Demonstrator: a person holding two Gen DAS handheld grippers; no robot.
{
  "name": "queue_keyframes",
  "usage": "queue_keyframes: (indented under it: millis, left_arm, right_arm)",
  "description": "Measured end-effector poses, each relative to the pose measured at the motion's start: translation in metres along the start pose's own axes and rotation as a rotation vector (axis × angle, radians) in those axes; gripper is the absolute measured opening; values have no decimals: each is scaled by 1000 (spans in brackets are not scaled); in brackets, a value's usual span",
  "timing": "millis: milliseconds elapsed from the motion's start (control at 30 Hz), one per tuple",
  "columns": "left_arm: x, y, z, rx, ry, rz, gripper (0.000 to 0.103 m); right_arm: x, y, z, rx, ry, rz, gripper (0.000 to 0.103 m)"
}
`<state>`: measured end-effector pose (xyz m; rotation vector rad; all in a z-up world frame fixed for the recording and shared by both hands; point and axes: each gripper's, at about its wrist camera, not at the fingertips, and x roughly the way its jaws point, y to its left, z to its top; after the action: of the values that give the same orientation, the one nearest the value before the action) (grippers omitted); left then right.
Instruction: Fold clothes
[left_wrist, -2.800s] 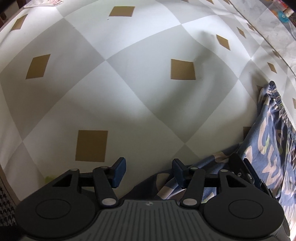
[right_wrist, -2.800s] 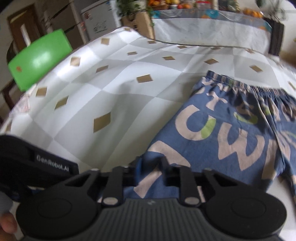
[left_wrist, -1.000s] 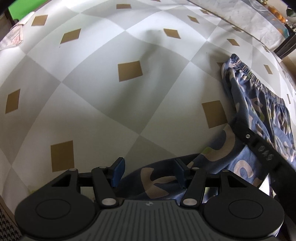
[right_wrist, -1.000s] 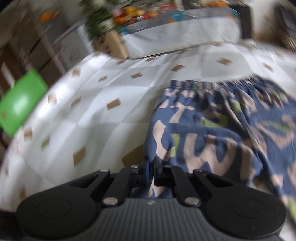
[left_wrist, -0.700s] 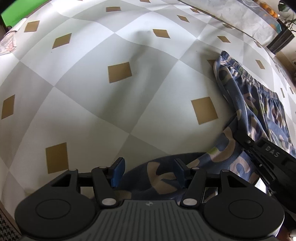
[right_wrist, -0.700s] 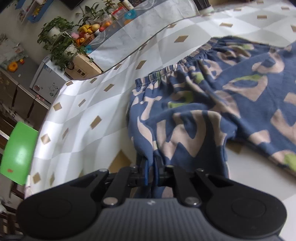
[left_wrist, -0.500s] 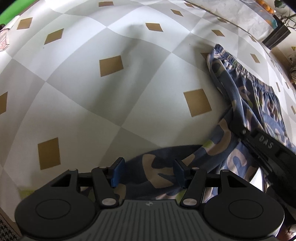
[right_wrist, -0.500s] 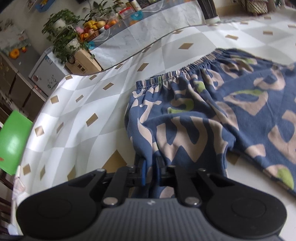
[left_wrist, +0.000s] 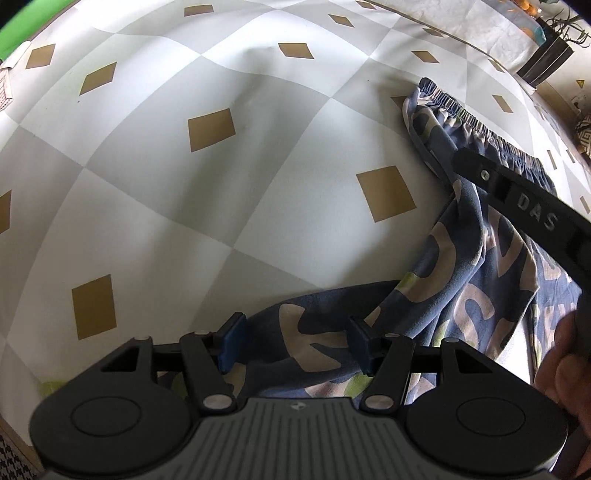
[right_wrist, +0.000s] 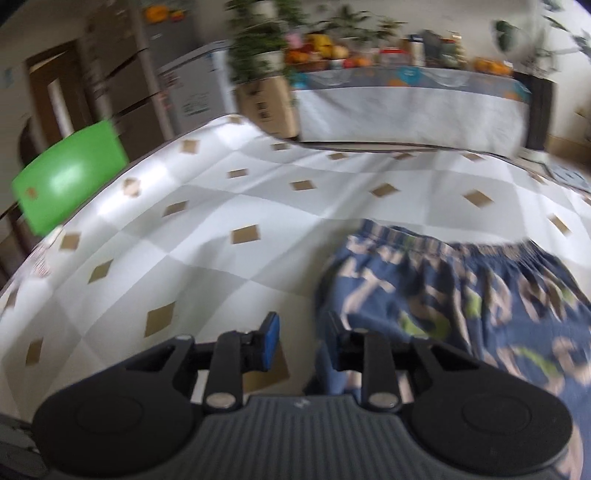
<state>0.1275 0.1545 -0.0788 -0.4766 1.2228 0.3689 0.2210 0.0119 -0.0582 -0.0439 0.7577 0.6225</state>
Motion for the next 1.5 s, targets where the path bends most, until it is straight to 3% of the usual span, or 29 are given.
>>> queue_keyframes:
  millis: [333, 667, 867, 1067, 1167, 1267, 1433, 1500]
  left_arm:
    - [1, -4, 0, 4, -1, 18, 58]
    - [1, -3, 1, -8, 4, 17, 58]
    - [1, -4, 0, -18, 3, 23, 58]
    - [1, -4, 0, -19, 1, 30, 58]
    - [-3, -3, 1, -17, -16, 40, 58]
    - [-7, -1, 3, -20, -34, 51, 58]
    - [-18, 18, 16, -99, -89, 97, 59]
    - [-23, 26, 22, -133, -110, 122, 59]
  right_arm:
    - [43, 2, 17, -110, 66, 62, 14]
    - [89, -11, 18, -116, 127, -31, 14]
    - [98, -17, 16, -107, 133, -13, 15]
    - [103, -9, 18, -167, 146, -31, 1]
    - [102, -11, 22, -116, 152, -18, 1]
    - [94, -15, 33, -6, 115, 48, 1]
    - [77, -38, 67, 377, -14, 284, 1]
    - [72, -47, 74, 513, -71, 344, 6]
